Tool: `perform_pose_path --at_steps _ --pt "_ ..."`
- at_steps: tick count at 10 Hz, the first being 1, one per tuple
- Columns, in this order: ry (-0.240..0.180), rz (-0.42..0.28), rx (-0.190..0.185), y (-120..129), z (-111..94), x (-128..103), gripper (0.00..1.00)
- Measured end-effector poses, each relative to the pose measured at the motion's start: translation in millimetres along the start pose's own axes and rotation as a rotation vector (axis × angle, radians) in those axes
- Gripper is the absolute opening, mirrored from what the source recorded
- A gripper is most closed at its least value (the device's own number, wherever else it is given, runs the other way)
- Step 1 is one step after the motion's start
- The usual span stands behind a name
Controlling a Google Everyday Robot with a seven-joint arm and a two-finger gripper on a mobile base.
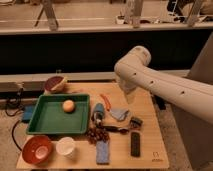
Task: Place banana in tray
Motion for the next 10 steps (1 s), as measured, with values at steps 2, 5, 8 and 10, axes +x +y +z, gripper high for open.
perform_pose_path --at_steps 2,5,8,10 --pt "-0.004 -0.017 0.018 -11.2 6.1 -4.3 0.80" --pt "-0.015 -0.062 0.040 -35.6 15.3 -30.3 0.80" --pt "-0.018 -0.103 0.058 -53.4 22.0 -44.9 0.80" --pt "-0.019 -0.143 0.069 -69.8 28.1 -63.1 0.80"
